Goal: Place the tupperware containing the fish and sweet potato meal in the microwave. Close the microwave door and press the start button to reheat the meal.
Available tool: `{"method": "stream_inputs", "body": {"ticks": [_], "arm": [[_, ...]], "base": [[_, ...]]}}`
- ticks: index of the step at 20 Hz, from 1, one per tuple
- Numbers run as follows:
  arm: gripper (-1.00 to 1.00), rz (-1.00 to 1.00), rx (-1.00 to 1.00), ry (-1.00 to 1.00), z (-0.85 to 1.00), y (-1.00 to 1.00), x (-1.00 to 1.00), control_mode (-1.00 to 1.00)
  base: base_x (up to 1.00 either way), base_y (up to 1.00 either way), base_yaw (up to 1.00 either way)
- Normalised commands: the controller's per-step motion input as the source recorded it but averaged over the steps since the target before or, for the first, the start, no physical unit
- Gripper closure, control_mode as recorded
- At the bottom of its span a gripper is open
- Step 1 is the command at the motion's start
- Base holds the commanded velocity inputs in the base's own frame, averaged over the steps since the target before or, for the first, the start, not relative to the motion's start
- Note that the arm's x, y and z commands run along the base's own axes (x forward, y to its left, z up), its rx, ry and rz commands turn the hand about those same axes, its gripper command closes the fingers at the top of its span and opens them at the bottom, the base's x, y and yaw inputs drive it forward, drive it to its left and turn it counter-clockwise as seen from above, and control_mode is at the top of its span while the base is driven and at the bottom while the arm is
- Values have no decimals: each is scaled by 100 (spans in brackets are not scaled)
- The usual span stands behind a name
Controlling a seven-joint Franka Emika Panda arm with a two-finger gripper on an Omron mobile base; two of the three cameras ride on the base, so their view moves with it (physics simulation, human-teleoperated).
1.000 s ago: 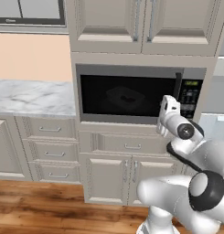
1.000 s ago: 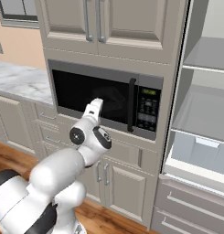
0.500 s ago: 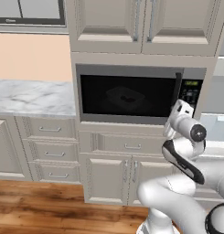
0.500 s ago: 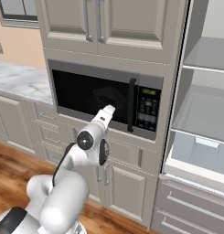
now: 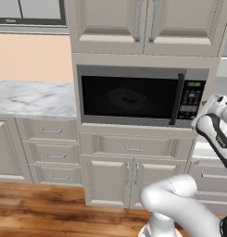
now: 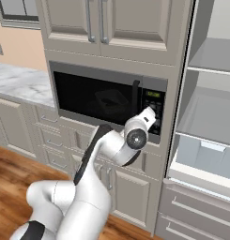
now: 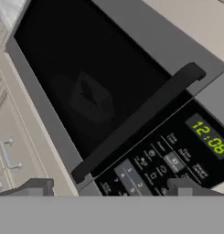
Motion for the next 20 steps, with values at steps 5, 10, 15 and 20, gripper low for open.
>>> {"method": "stream_inputs", "body": {"ticks": [5,10,15,20], "arm": [[100,0,1,1,-13,-25,1,-100],[100,0,0,-9,-48,-1,7,-100],[100,0,0,-12,-50,0,10,-100],[100,0,0,-4,-46,-4,23,-100]], "base": [[0,0,0],[0,0,0],[0,0,0],[0,0,0]]}}
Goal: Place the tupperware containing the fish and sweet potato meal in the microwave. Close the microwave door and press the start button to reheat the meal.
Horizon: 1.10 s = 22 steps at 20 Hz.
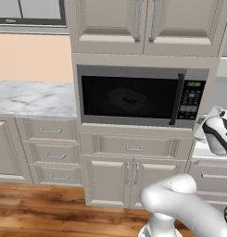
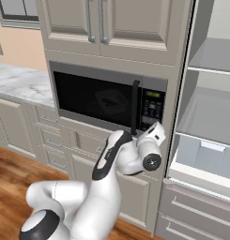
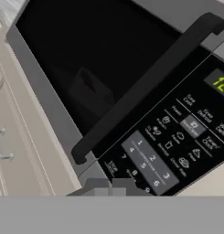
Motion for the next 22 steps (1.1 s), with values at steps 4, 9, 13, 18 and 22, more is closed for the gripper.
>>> {"method": "stream_inputs", "body": {"ticks": [4,9,13,18,22], "arm": [[100,0,0,0,-41,-13,28,-100],[100,0,0,0,-25,-18,28,-100],[100,0,0,-1,-6,-20,25,-100],[100,0,0,0,0,-15,33,-100],[100,0,0,0,-5,-16,35,-100]], "base": [[0,0,0],[0,0,0],[0,0,0],[0,0,0],[0,0,0]]}}
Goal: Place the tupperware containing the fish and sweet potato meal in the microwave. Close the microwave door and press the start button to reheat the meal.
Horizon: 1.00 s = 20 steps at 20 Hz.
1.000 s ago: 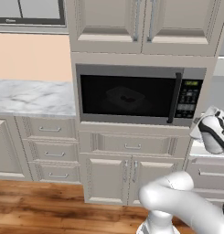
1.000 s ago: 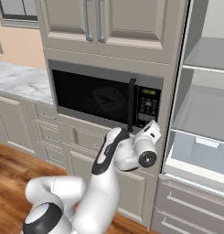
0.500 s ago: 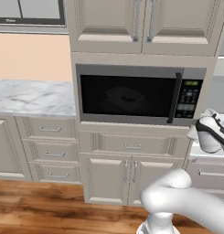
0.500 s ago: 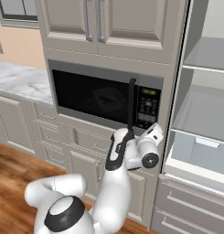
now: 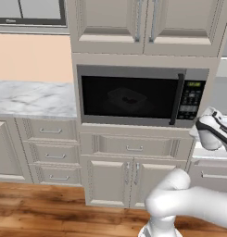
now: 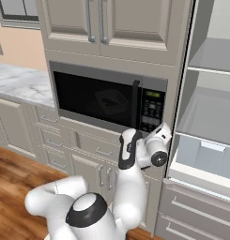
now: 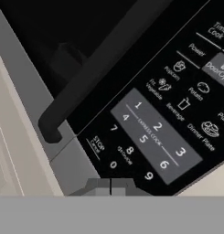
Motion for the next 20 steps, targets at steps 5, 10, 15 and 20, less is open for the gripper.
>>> {"method": "stream_inputs", "body": {"ticks": [5,10,15,20], "arm": [[100,0,0,0,-17,-8,37,-100],[100,0,0,0,-21,-10,40,-100],[100,-4,0,0,-28,-24,36,-100],[100,-14,0,-1,-28,-28,47,-100]], "base": [[0,0,0],[0,0,0],[0,0,0],[0,0,0]]}}
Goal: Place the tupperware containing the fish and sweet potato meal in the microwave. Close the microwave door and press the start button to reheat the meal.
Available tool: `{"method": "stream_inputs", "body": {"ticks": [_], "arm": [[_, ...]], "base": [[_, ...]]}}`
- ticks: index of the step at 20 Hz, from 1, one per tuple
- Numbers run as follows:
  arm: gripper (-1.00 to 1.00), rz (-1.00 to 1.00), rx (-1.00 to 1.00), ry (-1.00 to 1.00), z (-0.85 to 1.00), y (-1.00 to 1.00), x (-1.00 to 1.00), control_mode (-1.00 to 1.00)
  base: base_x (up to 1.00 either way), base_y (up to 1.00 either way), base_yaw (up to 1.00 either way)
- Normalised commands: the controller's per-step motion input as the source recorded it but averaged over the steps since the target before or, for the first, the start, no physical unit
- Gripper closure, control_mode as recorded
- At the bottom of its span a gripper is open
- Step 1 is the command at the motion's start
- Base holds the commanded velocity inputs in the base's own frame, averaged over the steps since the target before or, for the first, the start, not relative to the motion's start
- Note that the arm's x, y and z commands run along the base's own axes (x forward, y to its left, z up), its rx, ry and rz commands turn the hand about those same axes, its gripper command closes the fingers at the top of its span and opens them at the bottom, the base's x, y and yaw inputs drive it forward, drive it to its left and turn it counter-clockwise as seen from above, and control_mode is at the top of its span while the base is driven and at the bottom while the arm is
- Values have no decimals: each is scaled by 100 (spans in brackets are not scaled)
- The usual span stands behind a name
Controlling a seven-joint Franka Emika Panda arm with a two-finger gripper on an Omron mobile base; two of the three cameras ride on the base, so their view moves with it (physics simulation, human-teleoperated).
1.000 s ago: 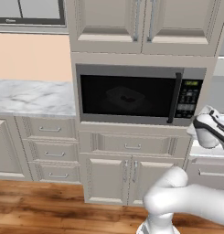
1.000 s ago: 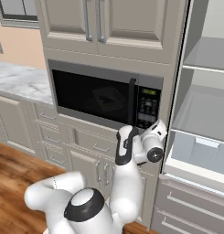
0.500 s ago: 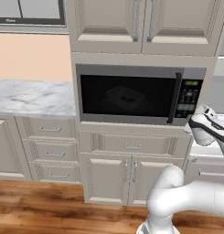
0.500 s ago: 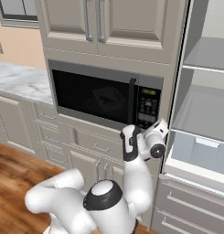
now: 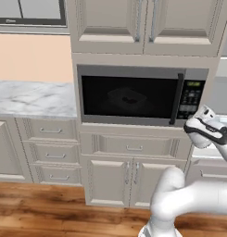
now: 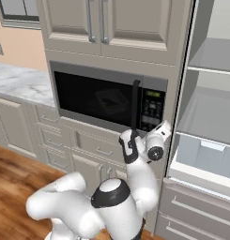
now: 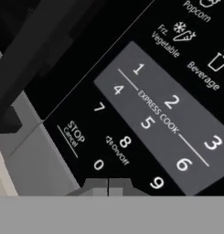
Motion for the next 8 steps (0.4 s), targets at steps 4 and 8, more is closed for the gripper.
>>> {"method": "stream_inputs", "body": {"ticks": [4,8], "arm": [[100,-22,0,0,-18,-59,53,-100],[100,-16,0,0,1,-81,8,-100]], "base": [[0,0,0],[0,0,0]]}}
